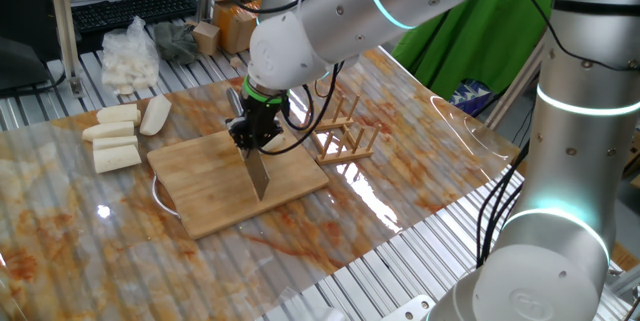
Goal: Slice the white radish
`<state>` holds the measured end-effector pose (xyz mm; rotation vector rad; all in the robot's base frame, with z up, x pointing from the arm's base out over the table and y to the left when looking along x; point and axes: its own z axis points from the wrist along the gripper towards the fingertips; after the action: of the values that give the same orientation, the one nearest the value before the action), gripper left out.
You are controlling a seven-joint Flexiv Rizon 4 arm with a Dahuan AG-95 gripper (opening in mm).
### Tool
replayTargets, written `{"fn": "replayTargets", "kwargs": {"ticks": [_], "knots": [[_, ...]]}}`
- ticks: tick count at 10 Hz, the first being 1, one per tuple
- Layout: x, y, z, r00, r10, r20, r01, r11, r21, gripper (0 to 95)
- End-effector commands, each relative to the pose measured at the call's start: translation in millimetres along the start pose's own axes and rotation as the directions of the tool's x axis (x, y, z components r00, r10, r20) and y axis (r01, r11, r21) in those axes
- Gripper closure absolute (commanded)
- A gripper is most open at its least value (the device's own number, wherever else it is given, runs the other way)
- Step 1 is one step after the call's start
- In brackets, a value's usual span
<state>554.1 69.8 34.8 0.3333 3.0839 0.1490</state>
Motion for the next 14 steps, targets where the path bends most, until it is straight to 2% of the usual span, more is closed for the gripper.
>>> {"fn": "replayTargets", "kwargs": {"ticks": [1,3,5,6,8,9,14], "knots": [[-2.6,3.0,25.1,1.000,0.002,0.001,-0.002,1.000,-0.003,95.0],[-1.8,5.3,23.9,1.000,0.006,-0.003,-0.006,1.000,0.001,95.0],[-2.6,9.0,8.5,1.000,-0.001,-0.022,0.002,0.999,0.037,95.0],[-3.1,9.1,6.6,1.000,-0.002,-0.026,0.003,0.999,0.036,95.0],[-1.4,7.8,-3.0,0.999,-0.016,-0.044,0.019,0.998,0.066,95.0],[0.2,7.9,-10.1,0.999,-0.014,-0.045,0.017,0.998,0.068,95.0],[1.7,9.1,-16.0,0.999,0.001,-0.043,0.002,0.998,0.063,95.0]]}}
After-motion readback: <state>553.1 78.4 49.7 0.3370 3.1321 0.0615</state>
